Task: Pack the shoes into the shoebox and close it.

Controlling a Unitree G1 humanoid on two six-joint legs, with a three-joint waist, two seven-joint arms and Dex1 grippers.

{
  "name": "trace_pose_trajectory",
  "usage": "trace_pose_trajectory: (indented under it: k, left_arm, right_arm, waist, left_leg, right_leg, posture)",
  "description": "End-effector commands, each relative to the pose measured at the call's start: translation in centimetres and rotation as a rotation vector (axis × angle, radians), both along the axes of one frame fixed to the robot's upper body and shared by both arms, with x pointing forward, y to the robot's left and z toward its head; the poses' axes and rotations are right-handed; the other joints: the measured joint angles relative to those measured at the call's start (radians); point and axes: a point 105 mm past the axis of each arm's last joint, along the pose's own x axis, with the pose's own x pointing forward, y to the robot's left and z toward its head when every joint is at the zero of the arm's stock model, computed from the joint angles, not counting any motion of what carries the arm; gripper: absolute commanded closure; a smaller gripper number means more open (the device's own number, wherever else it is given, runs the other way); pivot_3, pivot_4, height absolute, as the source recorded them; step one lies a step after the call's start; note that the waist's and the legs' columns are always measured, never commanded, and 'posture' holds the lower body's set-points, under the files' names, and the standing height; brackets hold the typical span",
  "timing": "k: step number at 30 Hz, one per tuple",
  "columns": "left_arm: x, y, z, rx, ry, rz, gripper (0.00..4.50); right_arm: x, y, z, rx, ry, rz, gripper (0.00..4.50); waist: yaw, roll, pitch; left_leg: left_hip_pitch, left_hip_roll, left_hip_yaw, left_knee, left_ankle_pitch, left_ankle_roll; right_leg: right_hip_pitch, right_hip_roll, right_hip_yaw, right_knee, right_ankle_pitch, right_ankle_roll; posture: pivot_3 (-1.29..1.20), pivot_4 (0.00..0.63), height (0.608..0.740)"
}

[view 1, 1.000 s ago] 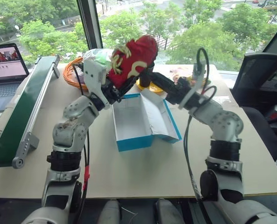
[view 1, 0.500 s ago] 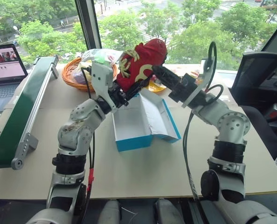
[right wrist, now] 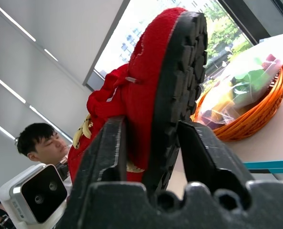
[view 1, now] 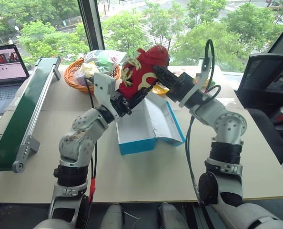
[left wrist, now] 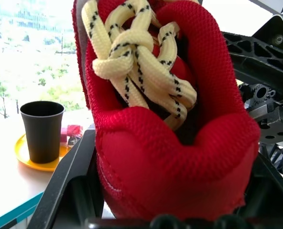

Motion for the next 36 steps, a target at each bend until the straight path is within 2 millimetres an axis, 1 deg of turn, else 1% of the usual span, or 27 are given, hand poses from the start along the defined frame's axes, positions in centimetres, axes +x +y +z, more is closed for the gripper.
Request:
trace_pose_trajectory:
  k: [1,2,5,7,8,9,10,11,12,13,14,16,18,19,21,22,23,27,30,32,34,35,36]
  left_arm:
    - [-1.0,0.3,0.6,-0.015,-0.019,-0.038,0.08]
    - [-1.1,1.0,0.5,-0.006,-0.016,-0.027,0.0]
    - [-1.2,2.9,0.0,0.081,-0.019,0.023,0.0]
    - [-0.8,5.5,-0.5,0.178,-0.017,0.101,0.0]
    - [-0.6,7.2,-0.6,0.219,-0.012,0.148,0.0]
    - [-0.5,8.2,-0.6,0.242,-0.008,0.176,0.0]
    - [-0.5,9.5,-0.5,0.267,-0.005,0.213,0.0]
    - [-0.6,10.4,-0.5,0.287,-0.001,0.235,0.0]
    - [-0.8,10.8,-0.6,0.302,0.001,0.241,0.0]
    - [-0.9,11.0,-0.7,0.316,0.003,0.243,0.0]
    - [-1.1,11.1,-0.8,0.328,0.004,0.248,0.0]
    - [-1.3,11.1,-1.1,0.332,0.008,0.255,0.0]
    - [-1.5,11.0,-1.4,0.331,0.012,0.263,0.0]
    - [-1.7,10.8,-1.6,0.331,0.014,0.263,0.0]
    - [-2.1,10.6,-1.9,0.326,0.02,0.268,0.0]
    - [-2.3,10.5,-2.0,0.321,0.024,0.271,0.0]
    - [-2.5,10.4,-2.1,0.317,0.026,0.274,0.0]
    - [-2.8,11.0,-2.3,0.305,0.028,0.325,0.0]
    - [-2.7,11.6,-2.3,0.298,0.033,0.36,0.0]
    - [-2.5,12.2,-2.3,0.301,0.033,0.387,0.0]
    - [-2.5,12.6,-2.0,0.287,0.032,0.404,0.0]
    - [-2.5,12.6,-1.9,0.279,0.031,0.407,0.0]
    - [-2.6,12.6,-1.9,0.276,0.031,0.408,0.0]
  right_arm:
    - [-0.3,-0.4,3.3,0.007,-0.124,-0.039,4.17]
    - [-0.2,-0.3,3.8,-0.006,-0.135,-0.051,4.22]
    - [0.2,-0.1,4.9,-0.04,-0.159,-0.091,4.22]
    - [0.5,0.4,5.6,-0.094,-0.176,-0.12,4.23]
    - [0.9,1.0,5.5,-0.184,-0.176,-0.149,4.23]
    - [1.2,1.3,5.3,-0.247,-0.176,-0.171,4.23]
    - [1.6,2.2,4.6,-0.333,-0.144,-0.17,4.23]
    - [1.7,3.1,4.0,-0.407,-0.122,-0.161,4.23]
    - [1.7,3.8,3.6,-0.456,-0.109,-0.148,4.23]
    - [1.7,4.4,3.3,-0.494,-0.091,-0.142,4.23]
    - [1.8,5.1,2.5,-0.566,-0.056,-0.139,4.23]
    - [2.0,5.9,1.3,-0.686,-0.027,-0.156,4.23]
    - [2.3,6.3,-0.3,-0.799,0.019,-0.161,4.23]
    - [2.5,6.2,-1.0,-0.846,0.028,-0.171,4.23]
    - [2.9,6.0,-3.1,-0.974,0.054,-0.191,4.23]
    - [2.8,5.8,-4.3,-1.012,0.098,-0.166,4.23]
    - [2.9,5.6,-5.1,-1.04,0.116,-0.166,4.23]
    - [3.6,4.6,-7.9,-1.122,0.19,-0.163,4.23]
    - [3.3,4.5,-10.6,-1.158,0.267,-0.074,4.23]
    - [4.0,3.6,-12.7,-1.197,0.311,-0.097,4.23]
    - [4.6,2.8,-14.1,-1.244,0.327,-0.132,4.23]
    - [4.8,2.6,-14.4,-1.259,0.329,-0.142,4.23]
    - [5.0,2.5,-14.6,-1.269,0.327,-0.149,3.74]
  waist:
    - [-0.001,0.0,0.0]
    - [-0.002,0.0,0.0]
    - [-0.009,0.0,0.0]
    - [-0.013,0.001,0.0]
    - [-0.016,0.001,0.001]
    - [-0.019,0.001,0.001]
    - [-0.019,0.001,0.001]
    - [-0.02,0.001,0.001]
    - [-0.022,0.001,0.001]
    - [-0.022,0.001,0.001]
    - [-0.022,0.001,0.001]
    - [-0.021,0.002,0.001]
    - [-0.017,0.002,0.001]
    - [-0.013,0.002,0.001]
    - [-0.006,0.002,0.001]
    - [-0.004,0.002,0.001]
    - [-0.001,0.002,0.001]
    - [0.001,0.002,0.001]
    - [0.0,0.001,0.001]
    - [-0.001,0.001,0.001]
    - [-0.001,0.001,0.001]
    - [-0.001,0.001,0.001]
    - [-0.001,0.001,0.001]
  left_leg:
    - [0.0,0.0,0.0,0.0,0.0,0.0]
    - [0.0,0.0,0.0,0.0,0.0,0.0]
    - [0.0,0.0,0.0,-0.001,0.0,0.0]
    - [0.0,0.001,0.0,-0.001,0.0,0.0]
    - [0.0,0.001,0.0,-0.001,0.0,0.0]
    - [0.0,0.001,0.0,-0.001,0.0,0.0]
    - [0.0,0.001,0.001,-0.001,0.0,0.0]
    - [0.0,0.0,0.001,-0.001,0.0,0.0]
    - [0.0,0.001,0.001,-0.001,0.0,0.0]
    - [0.0,0.001,0.001,-0.002,0.0,0.0]
    - [0.0,0.001,0.001,-0.002,0.0,0.0]
    - [0.0,0.001,0.001,-0.002,0.0,0.0]
    - [-0.002,0.001,0.001,-0.002,0.0,0.0]
    - [-0.003,0.0,0.001,-0.001,0.0,0.0]
    - [-0.003,0.0,0.0,-0.001,0.0,0.0]
    - [-0.004,0.0,0.0,-0.001,0.0,0.0]
    - [-0.004,0.0,0.0,-0.001,0.0,0.0]
    - [-0.004,0.0,0.0,-0.001,0.0,0.0]
    - [-0.004,0.0,0.0,0.0,0.0,0.0]
    - [-0.003,0.0,0.0,-0.001,0.0,0.0]
    - [-0.003,0.0,0.0,0.0,0.0,0.0]
    - [-0.003,0.0,0.0,-0.001,0.0,0.0]
    - [-0.001,0.0,0.0,-0.001,0.0,0.0]
  right_leg:
    - [0.0,0.0,0.0,0.0,0.0,0.0]
    - [0.0,0.0,0.0,0.0,0.0,0.0]
    - [-0.002,0.0,0.001,0.001,0.0,0.0]
    - [-0.002,0.001,0.001,0.002,0.0,0.0]
    - [-0.002,0.001,0.001,0.002,0.0,0.0]
    - [-0.002,0.001,0.001,0.002,0.0,0.0]
    - [-0.003,0.001,0.001,0.002,0.0,0.0]
    - [-0.003,0.001,0.001,0.002,0.0,0.0]
    - [-0.003,0.001,0.001,0.002,0.0,0.0]
    - [-0.003,0.001,0.001,0.001,0.0,0.0]
    - [-0.003,0.001,0.001,0.001,0.0,0.0]
    - [-0.003,0.0,0.001,0.001,0.0,0.0]
    - [-0.004,0.0,0.001,0.001,0.0,0.0]
    - [-0.005,0.0,0.001,0.001,0.0,0.0]
    - [-0.005,0.0,0.001,0.001,0.0,0.0]
    - [-0.005,0.0,0.001,0.001,0.0,0.0]
    - [-0.005,0.0,0.001,0.0,0.0,0.0]
    - [-0.005,0.0,0.0,0.001,0.0,0.0]
    - [-0.005,0.0,0.0,0.001,0.0,0.0]
    - [-0.005,0.0,0.0,0.001,0.0,0.0]
    - [-0.005,0.0,0.0,0.001,0.0,0.0]
    - [-0.004,0.0,0.0,0.001,0.0,0.0]
    - [-0.003,0.0,0.0,0.001,0.0,0.0]
  posture:
    - [0.0,0.15,0.74]
    - [0.0,0.15,0.74]
    - [0.0,0.15,0.74]
    - [0.0,0.15,0.74]
    - [0.0,0.15,0.74]
    - [0.0,0.15,0.74]
    - [0.0,0.15,0.74]
    - [0.0,0.15,0.74]
    - [0.0,0.15,0.74]
    - [0.0,0.15,0.74]
    - [0.0,0.15,0.74]
    - [0.0,0.15,0.74]
    - [0.0,0.15,0.74]
    - [0.0,0.15,0.74]
    - [0.0,0.15,0.74]
    - [0.0,0.15,0.74]
    - [0.0,0.15,0.74]
    - [0.0,0.15,0.74]
    - [0.0,0.15,0.74]
    - [0.0,0.15,0.74]
    - [0.0,0.15,0.74]
    - [0.0,0.15,0.74]
    - [0.0,0.15,0.74]
